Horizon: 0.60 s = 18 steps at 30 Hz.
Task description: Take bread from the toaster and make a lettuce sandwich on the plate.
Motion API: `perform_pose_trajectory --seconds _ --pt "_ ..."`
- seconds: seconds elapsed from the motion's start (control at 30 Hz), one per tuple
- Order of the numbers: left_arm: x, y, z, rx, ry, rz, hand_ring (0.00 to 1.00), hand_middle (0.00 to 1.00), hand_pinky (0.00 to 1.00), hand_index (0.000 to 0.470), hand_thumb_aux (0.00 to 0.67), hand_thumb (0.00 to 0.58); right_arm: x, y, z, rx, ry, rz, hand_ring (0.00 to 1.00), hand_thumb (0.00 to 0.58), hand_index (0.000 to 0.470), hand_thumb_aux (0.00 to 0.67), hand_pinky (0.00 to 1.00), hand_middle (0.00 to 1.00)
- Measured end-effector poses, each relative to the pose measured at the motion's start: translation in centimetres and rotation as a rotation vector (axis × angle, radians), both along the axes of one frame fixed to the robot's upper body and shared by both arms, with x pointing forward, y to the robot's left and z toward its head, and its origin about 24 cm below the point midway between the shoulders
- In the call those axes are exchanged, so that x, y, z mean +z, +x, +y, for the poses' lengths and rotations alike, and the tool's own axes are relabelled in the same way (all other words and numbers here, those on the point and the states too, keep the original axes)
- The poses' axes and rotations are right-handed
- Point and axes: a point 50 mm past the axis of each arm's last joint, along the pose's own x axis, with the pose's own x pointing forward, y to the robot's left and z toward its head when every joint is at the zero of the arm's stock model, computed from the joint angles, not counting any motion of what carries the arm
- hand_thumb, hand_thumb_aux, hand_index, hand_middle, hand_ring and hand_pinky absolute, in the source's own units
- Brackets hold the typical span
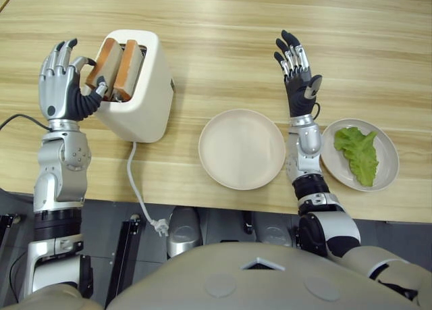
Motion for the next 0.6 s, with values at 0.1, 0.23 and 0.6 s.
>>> perform_pose_trajectory --seconds 0.1,0.23,0.6 --pt "-0.10 0.10 0.07 0.001 -0.002 0.000 0.00 0.00 0.00 0.307 0.447 0.516 0.01 0.00 -0.04 -0.001 -0.009 -0.001 0.00 0.000 0.000 0.000 0.00 0.00" --pt "-0.24 0.22 0.13 -0.002 -0.015 -0.002 0.00 0.00 0.00 0.314 0.457 0.521 0.05 -0.05 0.07 0.000 -0.018 -0.008 0.00 0.000 0.000 0.000 0.00 0.00" --pt "-0.46 0.36 0.62 0.010 -0.030 -0.011 0.00 0.00 0.00 0.262 0.381 0.472 -0.02 -0.09 0.17 -0.003 -0.027 -0.011 0.00 0.000 0.000 0.000 0.00 0.00"
